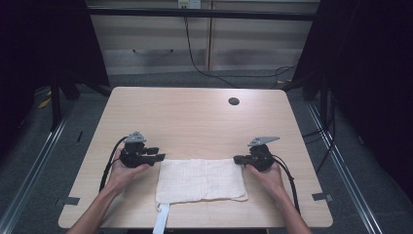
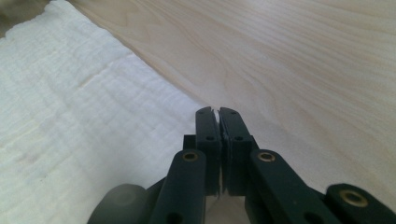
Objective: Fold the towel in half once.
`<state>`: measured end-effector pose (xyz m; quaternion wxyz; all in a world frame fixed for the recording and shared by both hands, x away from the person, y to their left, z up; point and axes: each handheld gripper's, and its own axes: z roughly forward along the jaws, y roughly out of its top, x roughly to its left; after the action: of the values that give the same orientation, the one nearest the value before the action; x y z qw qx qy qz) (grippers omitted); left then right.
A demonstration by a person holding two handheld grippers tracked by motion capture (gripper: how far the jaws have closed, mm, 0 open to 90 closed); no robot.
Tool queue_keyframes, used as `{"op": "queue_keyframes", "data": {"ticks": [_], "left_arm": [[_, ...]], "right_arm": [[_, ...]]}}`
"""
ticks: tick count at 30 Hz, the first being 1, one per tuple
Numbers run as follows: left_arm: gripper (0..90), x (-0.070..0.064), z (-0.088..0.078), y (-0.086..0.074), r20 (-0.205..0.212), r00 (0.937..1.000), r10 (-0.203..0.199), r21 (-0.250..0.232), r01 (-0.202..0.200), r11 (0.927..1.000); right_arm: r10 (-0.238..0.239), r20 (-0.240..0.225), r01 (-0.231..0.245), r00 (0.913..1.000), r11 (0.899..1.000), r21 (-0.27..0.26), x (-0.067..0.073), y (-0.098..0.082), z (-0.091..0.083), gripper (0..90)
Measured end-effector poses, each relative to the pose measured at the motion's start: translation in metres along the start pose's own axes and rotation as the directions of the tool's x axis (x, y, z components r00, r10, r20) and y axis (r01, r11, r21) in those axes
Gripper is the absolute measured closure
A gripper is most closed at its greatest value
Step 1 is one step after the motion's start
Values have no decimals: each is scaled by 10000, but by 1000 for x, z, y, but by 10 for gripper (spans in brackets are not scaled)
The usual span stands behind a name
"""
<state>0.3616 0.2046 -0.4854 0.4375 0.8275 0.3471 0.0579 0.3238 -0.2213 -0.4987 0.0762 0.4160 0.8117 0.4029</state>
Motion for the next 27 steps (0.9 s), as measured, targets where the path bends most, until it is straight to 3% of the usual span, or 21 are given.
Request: {"op": "queue_keyframes", "data": {"ticks": [5, 10, 12, 17, 23, 27], "left_arm": [[541, -3, 7, -3, 243, 9991, 334, 372, -342, 9987], [557, -6, 13, -7, 139, 9976, 682, 717, -690, 9950], [557, -6, 13, -6, 244, 9974, 673, 734, -689, 9949], [573, -7, 14, -10, 66, 9963, 861, 1121, -863, 9899], [617, -10, 14, -13, 204, 9955, 925, 1097, -942, 9895], [697, -12, 13, -14, 299, 9925, 1181, 1142, -1208, 9861]], "right_arm": [[26, -29, -26, 10000, 10000, -23, 0, 0, -1, 871], [14, -41, -14, 10000, 10000, -98, 0, 0, -3, 870], [38, -52, -38, 10000, 10000, -86, 0, 0, -2, 870], [115, -100, -115, 9999, 9999, -70, 0, 0, -2, 870], [43, -126, -46, 9999, 9998, -176, 0, 0, -4, 869], [109, -135, -113, 9998, 9996, -278, 0, 1, -6, 868]]}}
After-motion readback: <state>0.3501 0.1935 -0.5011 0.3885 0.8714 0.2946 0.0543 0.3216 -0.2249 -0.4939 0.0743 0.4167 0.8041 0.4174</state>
